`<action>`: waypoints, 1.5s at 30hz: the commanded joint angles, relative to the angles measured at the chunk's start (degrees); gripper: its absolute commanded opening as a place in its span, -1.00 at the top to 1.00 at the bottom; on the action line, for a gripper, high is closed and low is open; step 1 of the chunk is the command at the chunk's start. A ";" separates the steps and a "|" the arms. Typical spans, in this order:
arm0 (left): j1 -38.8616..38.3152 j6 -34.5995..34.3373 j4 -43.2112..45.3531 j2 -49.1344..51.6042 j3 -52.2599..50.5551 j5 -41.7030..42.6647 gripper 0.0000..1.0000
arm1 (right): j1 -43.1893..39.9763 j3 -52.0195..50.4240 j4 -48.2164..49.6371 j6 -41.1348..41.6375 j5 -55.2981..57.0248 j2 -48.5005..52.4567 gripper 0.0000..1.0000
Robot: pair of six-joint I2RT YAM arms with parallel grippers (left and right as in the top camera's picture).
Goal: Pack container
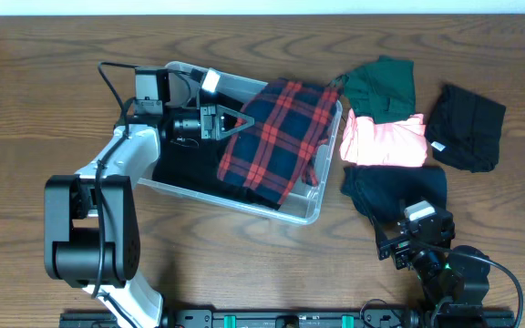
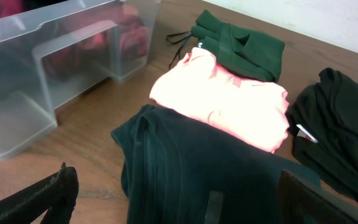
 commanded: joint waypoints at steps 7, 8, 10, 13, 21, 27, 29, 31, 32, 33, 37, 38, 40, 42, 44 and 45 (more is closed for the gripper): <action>-1.51 18.38 -18.80 -0.44 0.11 -27.06 0.88 | -0.81 -0.13 -0.07 0.61 0.15 -0.35 -0.98; -1.81 19.85 -20.90 -0.44 0.11 -29.75 0.88 | -0.81 -0.13 -0.07 0.61 0.15 -0.35 -0.99; -2.29 21.29 -23.63 -0.44 0.11 -33.97 0.89 | -0.81 -0.13 -0.07 0.61 0.15 -0.35 -0.99; -2.93 21.20 -24.76 -0.44 0.11 -39.04 0.88 | -0.81 -0.13 -0.07 0.61 0.15 -0.35 -0.99; -4.92 15.76 -25.81 -1.62 0.15 -53.75 0.88 | -0.81 -0.13 -0.07 0.61 0.15 -0.35 -0.98; -5.25 14.08 -29.75 -9.90 4.07 -53.81 0.23 | -0.81 -0.13 -0.07 0.61 0.15 -0.35 -0.99; -5.25 14.08 -30.25 -14.10 5.27 -54.03 0.02 | -0.81 -0.13 -0.07 0.61 0.15 -0.35 -0.99; -5.27 14.05 -29.92 -18.05 5.90 -54.01 -0.11 | -0.81 -0.13 -0.07 0.61 0.15 -0.35 -0.98; -5.27 14.03 -29.46 -19.56 5.92 -53.99 -0.13 | -0.81 -0.13 -0.07 0.61 0.15 -0.35 -0.98; -5.27 13.81 -28.96 -20.87 5.92 -53.94 -0.14 | -0.81 -0.13 -0.07 0.61 0.15 -0.35 -0.99; -6.62 13.22 -25.22 -22.29 5.88 -51.04 -0.14 | -0.81 -0.13 -0.07 0.61 0.15 -0.35 -0.99; -7.43 13.22 -23.96 -21.79 5.84 -50.14 -0.14 | -0.81 -0.13 -0.07 0.61 0.15 -0.35 -0.98; -9.55 13.22 -21.00 -20.11 5.81 -48.92 -0.14 | -0.81 -0.13 -0.07 0.61 0.15 -0.35 -0.99; -11.98 13.25 -18.49 -18.03 5.81 -48.98 -0.14 | -0.81 -0.13 -0.07 0.61 0.15 -0.35 -0.99; -14.80 13.27 -15.69 -14.99 5.81 -49.05 -0.14 | -0.81 -0.13 -0.07 0.61 0.15 -0.35 -0.98; -16.02 13.25 -14.49 -13.35 5.81 -49.22 -0.14 | -0.81 -0.13 -0.07 0.61 0.15 -0.35 -0.99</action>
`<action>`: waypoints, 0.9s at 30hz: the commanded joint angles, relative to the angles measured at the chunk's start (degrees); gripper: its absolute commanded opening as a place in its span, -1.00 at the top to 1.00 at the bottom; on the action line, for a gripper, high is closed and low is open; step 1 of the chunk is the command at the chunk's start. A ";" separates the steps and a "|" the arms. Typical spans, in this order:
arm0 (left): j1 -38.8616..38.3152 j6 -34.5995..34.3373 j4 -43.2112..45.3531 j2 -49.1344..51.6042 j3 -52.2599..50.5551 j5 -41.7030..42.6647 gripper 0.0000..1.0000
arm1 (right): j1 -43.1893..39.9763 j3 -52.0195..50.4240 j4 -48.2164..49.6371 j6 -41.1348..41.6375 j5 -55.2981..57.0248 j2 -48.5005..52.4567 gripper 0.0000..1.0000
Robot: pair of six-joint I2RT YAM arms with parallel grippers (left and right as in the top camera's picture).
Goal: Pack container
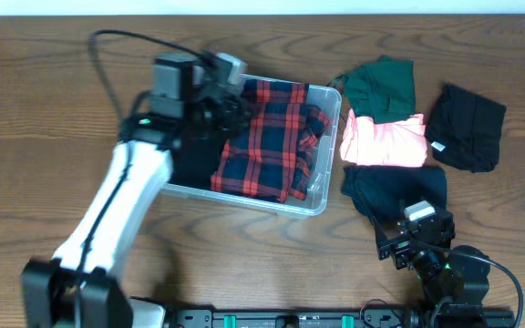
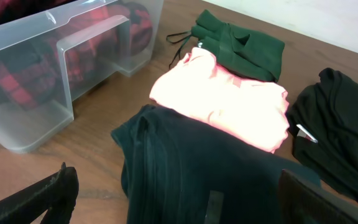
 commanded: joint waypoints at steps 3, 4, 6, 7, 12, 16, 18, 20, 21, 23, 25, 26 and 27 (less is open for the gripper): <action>-5.84 -0.09 3.45 9.16 0.11 0.83 -0.14 | -0.81 -0.13 -0.07 0.61 0.15 -0.35 -0.98; -6.40 -0.13 3.54 10.84 0.11 0.31 -0.13 | -0.81 -0.13 -0.07 0.59 0.15 -0.35 -0.99; -7.23 -0.15 3.28 14.05 0.11 -1.88 -0.13 | -0.81 -0.13 -0.07 0.61 0.15 -0.35 -0.98; -7.56 -0.17 3.10 15.93 0.11 -3.08 -0.13 | -0.81 -0.13 -0.07 0.61 0.15 -0.35 -0.99; -8.35 -0.15 3.80 21.99 0.11 -3.69 -0.13 | -0.81 -0.13 -0.07 0.61 0.15 -0.35 -0.98; -8.55 -0.57 3.98 24.17 0.11 -3.67 -0.13 | -0.81 -0.13 -0.07 0.61 0.15 -0.35 -0.99; -8.55 -0.59 4.07 24.17 0.13 -3.67 -0.13 | -0.81 -0.13 -0.07 0.61 0.15 -0.35 -0.98; -8.55 -1.90 4.20 24.11 0.20 -3.69 -0.13 | -0.81 -0.13 -0.07 0.61 0.15 -0.35 -0.99; -8.55 -3.28 4.17 24.11 0.22 -3.67 -0.13 | -0.81 -0.13 -0.07 0.61 0.15 -0.35 -0.99; -8.55 -7.85 4.17 24.11 0.22 -3.63 -0.14 | -0.81 -0.13 -0.07 0.61 0.15 -0.35 -0.99; -8.81 -12.52 4.20 24.13 0.20 -3.65 -0.14 | -0.81 -0.13 -0.07 0.61 0.15 -0.35 -0.99; -8.98 -14.60 4.37 24.13 0.15 -3.67 -0.14 | -0.81 -0.13 -0.07 0.61 0.15 -0.35 -0.99; -9.14 -16.11 4.66 24.17 0.13 -3.89 -0.14 | -0.81 -0.13 -0.07 0.61 0.15 -0.35 -0.99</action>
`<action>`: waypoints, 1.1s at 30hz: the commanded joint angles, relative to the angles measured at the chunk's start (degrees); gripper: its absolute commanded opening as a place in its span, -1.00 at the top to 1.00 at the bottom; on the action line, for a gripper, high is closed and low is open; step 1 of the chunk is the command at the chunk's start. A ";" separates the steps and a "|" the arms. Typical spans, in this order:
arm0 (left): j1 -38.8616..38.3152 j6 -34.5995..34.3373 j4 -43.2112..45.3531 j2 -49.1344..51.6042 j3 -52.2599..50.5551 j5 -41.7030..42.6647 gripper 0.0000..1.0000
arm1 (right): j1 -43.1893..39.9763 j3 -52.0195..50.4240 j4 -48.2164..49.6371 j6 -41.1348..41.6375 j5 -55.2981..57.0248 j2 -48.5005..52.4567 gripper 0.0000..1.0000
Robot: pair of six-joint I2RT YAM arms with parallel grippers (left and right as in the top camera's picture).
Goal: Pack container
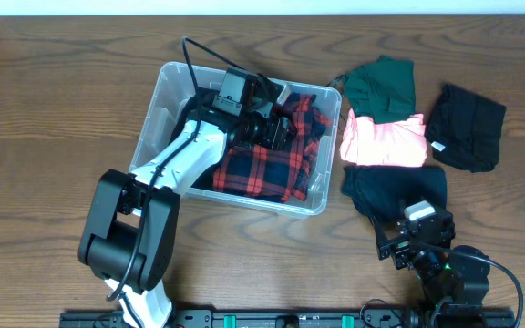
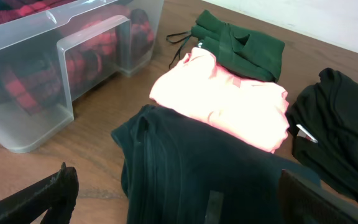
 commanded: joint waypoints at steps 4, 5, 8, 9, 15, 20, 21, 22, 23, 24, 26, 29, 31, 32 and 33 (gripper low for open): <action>-1.42 -15.80 -1.09 5.38 -2.19 -11.43 -0.14 | -0.81 -0.13 -0.07 0.61 0.15 -0.35 -0.98; -1.42 -17.20 -1.14 5.70 -2.19 -12.72 -0.13 | -0.81 -0.13 -0.07 0.61 0.15 -0.35 -0.99; -1.42 -23.91 -2.08 7.39 -2.19 -17.51 -0.11 | -0.81 -0.13 -0.07 0.61 0.15 -0.35 -0.99; -1.55 -26.69 -2.64 7.89 -2.19 -19.06 -0.10 | -0.81 -0.13 -0.07 0.61 0.15 -0.35 -0.98; -2.93 -34.32 -3.82 8.50 -2.12 -24.06 -0.11 | -0.81 -0.13 -0.07 0.61 0.15 -0.35 -0.98; -2.12 -31.98 -5.25 5.35 -1.27 -20.68 -0.11 | -0.81 -0.13 -0.07 0.61 0.15 -0.35 -0.98; -1.88 -30.29 -5.73 3.87 -0.92 -19.32 -0.11 | -0.81 -0.13 -0.07 0.61 0.15 -0.35 -0.98; -1.64 -28.39 -6.78 2.21 -0.42 -17.94 -0.12 | -0.81 -0.13 -0.07 0.61 0.15 -0.35 -0.98; -1.44 -26.36 -8.26 0.33 0.07 -16.85 -0.12 | -0.81 -0.13 -0.07 0.61 0.15 -0.35 -0.98; -1.33 -24.04 -9.94 -1.66 0.46 -16.20 -0.15 | -0.81 -0.13 -0.07 0.61 0.15 -0.35 -0.99; -1.22 -16.81 -13.22 -6.01 0.79 -15.85 -0.21 | -0.81 -0.13 -0.07 0.61 0.15 -0.35 -0.99; -1.44 -1.77 -18.23 -11.65 0.79 -15.87 -0.23 | -0.81 -0.13 -0.07 0.61 0.15 -0.35 -0.98; -1.84 5.99 -21.55 -13.66 0.79 -15.87 -0.25 | -0.81 -0.13 -0.07 0.61 0.15 -0.35 -0.99; -2.08 9.75 -23.52 -14.19 0.79 -15.87 -0.24 | -0.81 -0.13 -0.07 0.61 0.15 -0.35 -0.99; -2.25 11.89 -24.87 -14.23 0.79 -15.87 -0.24 | -0.81 -0.13 -0.07 0.61 0.15 -0.35 -0.98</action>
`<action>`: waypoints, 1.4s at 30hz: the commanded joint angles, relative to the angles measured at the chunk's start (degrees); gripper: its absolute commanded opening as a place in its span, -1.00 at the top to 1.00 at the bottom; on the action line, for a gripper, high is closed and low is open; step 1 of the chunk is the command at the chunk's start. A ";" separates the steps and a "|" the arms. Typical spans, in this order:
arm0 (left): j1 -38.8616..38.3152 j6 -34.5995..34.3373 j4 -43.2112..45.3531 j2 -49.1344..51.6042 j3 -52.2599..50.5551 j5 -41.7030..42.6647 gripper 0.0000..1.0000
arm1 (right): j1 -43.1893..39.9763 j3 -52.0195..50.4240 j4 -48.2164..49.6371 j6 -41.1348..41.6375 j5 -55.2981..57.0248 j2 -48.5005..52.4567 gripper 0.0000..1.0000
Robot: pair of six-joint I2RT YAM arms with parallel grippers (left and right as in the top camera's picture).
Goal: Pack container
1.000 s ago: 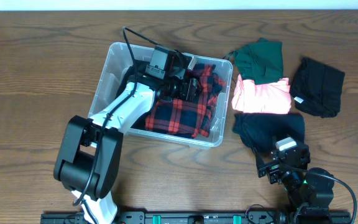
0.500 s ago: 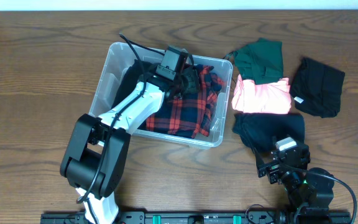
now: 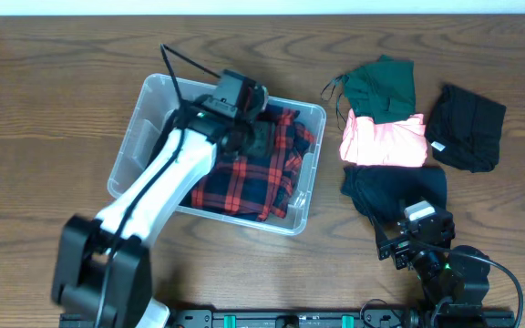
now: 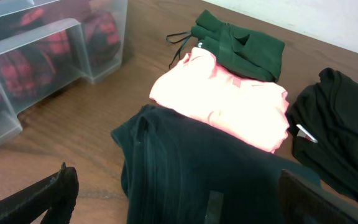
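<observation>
A clear plastic container (image 3: 128, 157) sits skewed on the table left of centre; in the right wrist view it shows as the container (image 4: 17, 59) at the top left. A red plaid garment (image 3: 244, 182) fills its right half, over something dark. My left gripper (image 3: 255, 135) reaches down into the container onto the plaid; its jaws are blurred. Right of the container lie a green garment (image 3: 381, 82), a pink one (image 3: 383, 141), a black one (image 3: 466, 128) and a dark one (image 3: 395, 189). My right gripper (image 4: 178, 190) rests open at the dark garment's near edge.
The wooden table (image 3: 44, 91) stretches bare to the left of the container. A strip of table (image 3: 328, 182) separates the container from the garments. A black rail (image 3: 290, 319) runs along the front edge.
The container has shifted left and turned, away from the loose garments. My left gripper is still inside it on the plaid, a little further left. The right arm has not moved.
First the container was tipped, the plaid garment draped over its rim and my left gripper beside it. Then the container lay flat with the plaid inside and my arm above. Then the gripper was down on the plaid, and now the container sits further left.
</observation>
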 commanded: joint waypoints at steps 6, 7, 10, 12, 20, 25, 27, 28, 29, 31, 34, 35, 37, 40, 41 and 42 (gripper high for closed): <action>-0.70 22.21 -8.85 -0.96 -1.01 -0.66 -0.25 | -0.81 -0.13 -0.09 0.61 0.15 -0.35 -0.98; -0.68 22.95 -10.16 -0.96 -1.01 -0.66 -0.26 | -0.81 -0.13 -0.09 0.61 0.15 -0.35 -0.99; -0.70 24.94 -15.23 -0.94 -1.11 -0.66 -0.31 | -0.81 -0.13 -0.09 0.61 0.15 -0.35 -0.98; -0.70 25.29 -16.35 -0.94 -1.77 -0.63 -0.32 | -0.81 -0.13 -0.09 0.61 0.15 -0.35 -0.98; -0.66 25.46 -11.08 7.76 -5.88 -3.19 -0.36 | -0.81 -0.13 -0.09 0.61 0.15 -0.35 -0.98; -0.70 24.70 -10.93 15.45 -5.88 -3.21 -0.35 | -0.81 -0.13 -0.09 0.61 0.15 -0.35 -0.99; -0.70 24.33 -10.95 15.50 -5.73 -3.23 -0.35 | -0.81 -0.13 -0.09 0.59 0.15 -0.35 -0.98; -0.68 24.17 -11.30 14.97 -5.25 -3.23 -0.35 | -0.81 -0.13 -0.09 0.61 0.15 -0.35 -0.98; -0.66 23.85 -11.58 14.51 -4.59 -3.23 -0.35 | -0.81 -0.13 -0.09 0.61 0.15 -0.35 -0.98; -0.66 22.34 -12.98 13.11 -2.32 -3.21 -0.35 | -0.81 -0.13 -0.09 0.61 0.15 -0.35 -0.99; -0.66 20.70 -14.82 10.43 1.66 -3.19 -0.35 | -0.81 -0.13 -0.09 0.61 0.15 -0.35 -0.99; -0.66 20.00 -14.97 9.31 3.08 -3.19 -0.35 | -0.81 -0.13 -0.09 0.61 0.15 -0.35 -0.98; -0.66 18.29 -14.73 6.91 6.21 -3.19 -0.36 | -0.81 -0.13 -0.11 0.61 0.15 -0.35 -0.98; -0.66 15.98 -12.41 4.15 9.90 -3.08 -0.37 | -0.81 -0.13 -0.09 0.61 0.15 -0.35 -0.98; -0.66 15.61 -11.02 3.50 10.43 -2.32 -0.39 | -0.81 -0.13 -0.09 0.59 0.15 -0.35 -0.98; -0.66 15.52 -9.33 3.08 10.54 -1.22 -0.41 | -0.81 -0.13 -0.09 0.61 0.15 -0.35 -0.98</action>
